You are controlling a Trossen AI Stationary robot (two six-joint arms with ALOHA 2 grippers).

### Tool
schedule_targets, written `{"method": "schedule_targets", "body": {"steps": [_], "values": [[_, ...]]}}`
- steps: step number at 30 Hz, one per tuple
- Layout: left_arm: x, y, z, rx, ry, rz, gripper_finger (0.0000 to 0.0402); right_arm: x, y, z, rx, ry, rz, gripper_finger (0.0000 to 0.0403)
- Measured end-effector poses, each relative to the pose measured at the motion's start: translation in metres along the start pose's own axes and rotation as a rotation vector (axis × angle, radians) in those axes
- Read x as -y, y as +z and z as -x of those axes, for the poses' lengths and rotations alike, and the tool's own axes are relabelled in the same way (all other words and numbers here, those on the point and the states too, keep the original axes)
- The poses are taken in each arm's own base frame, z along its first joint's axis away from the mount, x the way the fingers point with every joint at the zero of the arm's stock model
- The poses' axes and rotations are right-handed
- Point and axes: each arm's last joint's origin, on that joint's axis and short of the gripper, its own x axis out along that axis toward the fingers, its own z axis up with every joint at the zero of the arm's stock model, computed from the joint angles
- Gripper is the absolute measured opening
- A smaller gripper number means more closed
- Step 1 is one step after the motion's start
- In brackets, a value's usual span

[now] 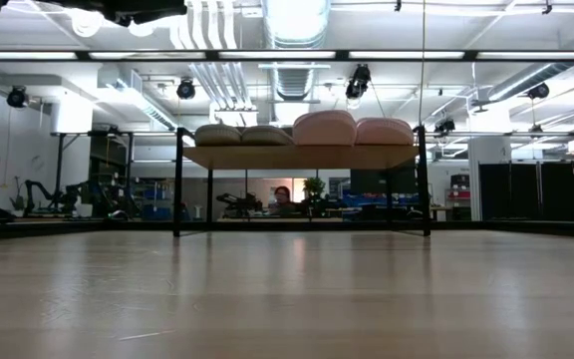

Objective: Pick and place slides into the shelf
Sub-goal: Return to Home Position

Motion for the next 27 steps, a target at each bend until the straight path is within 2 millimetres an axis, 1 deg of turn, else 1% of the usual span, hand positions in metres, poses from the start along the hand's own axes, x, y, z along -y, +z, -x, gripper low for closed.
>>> {"method": "schedule_targets", "body": {"steps": [2,4,6,8,11,14,17,20,21,23,25,27], "values": [[0.0,0.0,0.0,0.003,0.002,0.002,0.0276,-0.006,-0.015,0.015,0.072,0.057,-0.047,0.0011],[0.0,0.0,0.0,0.003,0.003,0.001,0.0276,-0.008,-0.034,0.023,0.135,0.107,-0.08,0.0009],[0.0,0.001,-0.001,0.009,0.008,0.005,0.0276,-0.006,-0.056,0.022,0.182,0.15,-0.101,0.0008],[0.0,0.002,-0.001,0.015,0.011,0.008,0.0276,0.001,-0.076,0.012,0.219,0.181,-0.13,0.0008],[0.0,0.002,-0.001,0.017,0.012,0.009,0.0276,0.023,-0.101,-0.012,0.316,0.25,-0.19,0.0008],[0.0,0.002,-0.001,0.018,0.012,0.009,0.0276,0.05,-0.122,-0.039,0.481,0.331,-0.215,0.0008],[0.0,0.002,-0.001,0.018,0.012,0.008,0.0276,0.082,-0.14,-0.063,0.567,0.301,-0.232,0.0008],[0.0,0.001,-0.002,0.013,0.01,0.002,0.0276,0.11,-0.155,-0.081,0.555,0.249,-0.241,0.0008],[0.001,0.001,-0.002,0.01,0.008,0.001,0.0276,0.119,-0.157,-0.083,0.556,0.235,-0.24,0.0008],[0.001,0.0,-0.003,0.003,0.005,-0.004,0.0276,0.134,-0.161,-0.082,0.556,0.2,-0.225,0.0008],[0.002,-0.001,-0.003,-0.007,0.002,-0.009,0.0276,0.145,-0.166,-0.076,0.527,0.171,-0.225,0.0008],[0.003,-0.002,-0.004,-0.017,-0.003,-0.015,0.0276,0.151,-0.172,-0.066,0.496,0.169,-0.236,0.0008]]}}
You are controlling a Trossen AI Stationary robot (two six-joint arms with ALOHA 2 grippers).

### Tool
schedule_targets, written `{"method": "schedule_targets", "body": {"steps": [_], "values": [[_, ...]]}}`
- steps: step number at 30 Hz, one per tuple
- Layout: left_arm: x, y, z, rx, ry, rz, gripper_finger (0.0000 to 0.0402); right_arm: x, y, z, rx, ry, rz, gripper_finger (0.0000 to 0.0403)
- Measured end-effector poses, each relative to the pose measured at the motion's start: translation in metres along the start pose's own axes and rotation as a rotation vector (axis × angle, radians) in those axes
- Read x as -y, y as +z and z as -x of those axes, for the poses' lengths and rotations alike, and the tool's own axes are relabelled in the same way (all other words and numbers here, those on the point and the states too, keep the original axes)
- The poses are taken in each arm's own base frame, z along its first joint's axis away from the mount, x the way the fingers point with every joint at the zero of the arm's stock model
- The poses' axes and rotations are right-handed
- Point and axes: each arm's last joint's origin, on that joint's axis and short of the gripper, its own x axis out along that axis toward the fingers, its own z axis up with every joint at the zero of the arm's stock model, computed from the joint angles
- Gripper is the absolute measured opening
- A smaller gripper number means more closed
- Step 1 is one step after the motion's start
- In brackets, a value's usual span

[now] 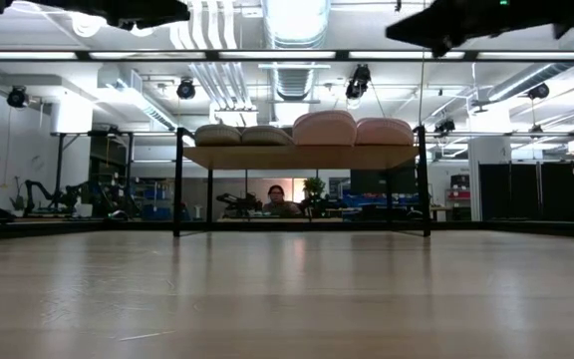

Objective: Pick and place slides into the shelf
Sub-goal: Return to Home Position

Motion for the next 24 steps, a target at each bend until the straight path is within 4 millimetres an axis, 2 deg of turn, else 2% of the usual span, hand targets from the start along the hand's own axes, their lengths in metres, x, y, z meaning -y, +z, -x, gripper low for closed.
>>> {"method": "schedule_targets", "body": {"steps": [7,11,19,24], "values": [[0.0,-0.001,0.001,-0.011,-0.005,-0.009,0.0276,-0.004,-0.006,0.047,0.026,0.058,-0.024,0.0008],[0.001,-0.003,0.0,-0.028,-0.012,-0.015,0.0276,-0.007,-0.019,0.066,0.077,0.083,-0.06,0.0008],[0.001,-0.004,0.001,-0.038,-0.016,-0.041,0.0276,-0.014,-0.057,0.084,0.074,0.121,-0.158,0.0008],[0.001,-0.004,0.001,-0.039,-0.017,-0.044,0.0276,-0.016,-0.071,0.092,0.117,0.124,-0.193,0.0009]]}}
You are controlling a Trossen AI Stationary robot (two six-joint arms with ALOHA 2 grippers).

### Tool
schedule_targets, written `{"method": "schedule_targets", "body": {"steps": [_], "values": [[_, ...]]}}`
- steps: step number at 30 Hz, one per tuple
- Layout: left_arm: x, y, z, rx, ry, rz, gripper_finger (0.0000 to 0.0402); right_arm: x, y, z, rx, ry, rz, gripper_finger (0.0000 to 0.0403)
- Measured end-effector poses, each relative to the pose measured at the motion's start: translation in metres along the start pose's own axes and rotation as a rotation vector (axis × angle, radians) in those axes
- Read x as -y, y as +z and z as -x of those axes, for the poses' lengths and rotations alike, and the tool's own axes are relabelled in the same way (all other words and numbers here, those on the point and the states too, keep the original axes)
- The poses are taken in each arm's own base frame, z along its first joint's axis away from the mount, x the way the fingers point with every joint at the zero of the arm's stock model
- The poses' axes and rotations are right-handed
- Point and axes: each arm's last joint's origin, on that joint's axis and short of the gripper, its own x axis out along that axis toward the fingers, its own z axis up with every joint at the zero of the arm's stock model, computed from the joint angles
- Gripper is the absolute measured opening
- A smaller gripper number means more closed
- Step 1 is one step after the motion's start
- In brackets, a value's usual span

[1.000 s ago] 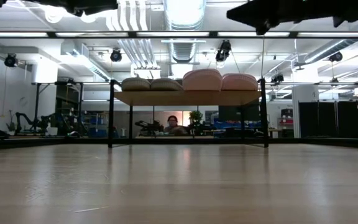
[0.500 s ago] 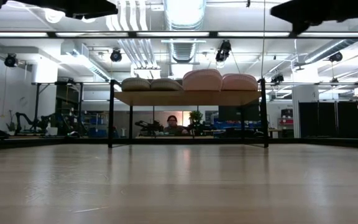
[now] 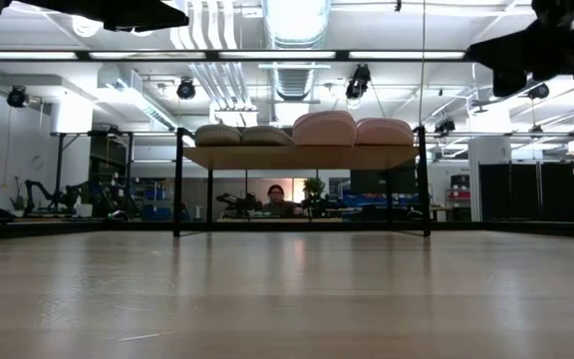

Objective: Pick and place slides into the shelf
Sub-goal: Return to Home Position

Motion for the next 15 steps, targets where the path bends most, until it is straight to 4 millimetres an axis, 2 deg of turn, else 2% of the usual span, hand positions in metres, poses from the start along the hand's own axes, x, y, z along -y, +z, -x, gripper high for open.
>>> {"method": "schedule_targets", "body": {"steps": [6,11,13,15], "values": [[0.001,-0.002,-0.001,-0.009,-0.004,0.039,0.0276,-0.002,-0.019,0.006,0.014,0.036,-0.024,0.0009],[0.006,-0.007,-0.003,-0.046,-0.046,0.069,0.0272,-0.003,-0.035,0.003,0.001,0.036,-0.025,0.0009],[0.009,-0.009,-0.005,-0.058,-0.099,0.09,0.0253,-0.003,-0.035,0.003,0.004,0.036,-0.024,0.0009],[0.014,-0.011,-0.007,-0.06,-0.174,0.124,0.0218,-0.003,-0.035,0.003,0.005,0.036,-0.025,0.0009]]}}
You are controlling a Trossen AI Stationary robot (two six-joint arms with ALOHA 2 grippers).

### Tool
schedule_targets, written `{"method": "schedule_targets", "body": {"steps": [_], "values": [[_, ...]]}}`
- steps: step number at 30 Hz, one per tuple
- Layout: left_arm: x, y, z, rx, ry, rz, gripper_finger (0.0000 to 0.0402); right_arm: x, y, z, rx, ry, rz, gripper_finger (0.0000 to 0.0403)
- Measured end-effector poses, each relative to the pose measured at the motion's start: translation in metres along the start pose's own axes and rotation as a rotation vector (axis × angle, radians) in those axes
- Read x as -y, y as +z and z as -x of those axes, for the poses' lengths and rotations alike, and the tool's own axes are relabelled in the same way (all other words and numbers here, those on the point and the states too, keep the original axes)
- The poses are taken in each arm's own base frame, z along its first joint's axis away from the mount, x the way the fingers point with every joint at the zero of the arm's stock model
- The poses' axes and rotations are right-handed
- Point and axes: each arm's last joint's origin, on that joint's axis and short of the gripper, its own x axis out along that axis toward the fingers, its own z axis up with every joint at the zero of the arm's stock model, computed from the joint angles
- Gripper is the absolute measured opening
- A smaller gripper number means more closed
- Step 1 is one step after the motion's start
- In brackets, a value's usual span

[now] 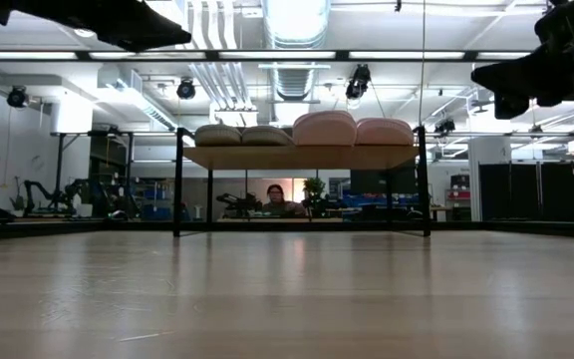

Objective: Pick and place slides into the shelf
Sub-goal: Return to Home Position

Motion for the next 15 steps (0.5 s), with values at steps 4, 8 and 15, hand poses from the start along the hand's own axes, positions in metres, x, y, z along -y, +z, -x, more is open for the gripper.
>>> {"method": "schedule_targets", "body": {"steps": [4,8,15], "values": [[0.009,-0.009,-0.005,0.006,-0.162,0.044,0.0108,0.0,0.002,0.0,0.016,0.0,-0.001,0.0009],[0.011,-0.022,-0.004,-0.006,-0.135,0.014,0.0013,0.0,0.001,0.0,0.005,0.0,-0.008,0.0009],[0.008,-0.048,0.019,0.077,-0.008,0.012,0.0002,0.0,-0.005,-0.002,-0.027,0.001,-0.007,0.0009]]}}
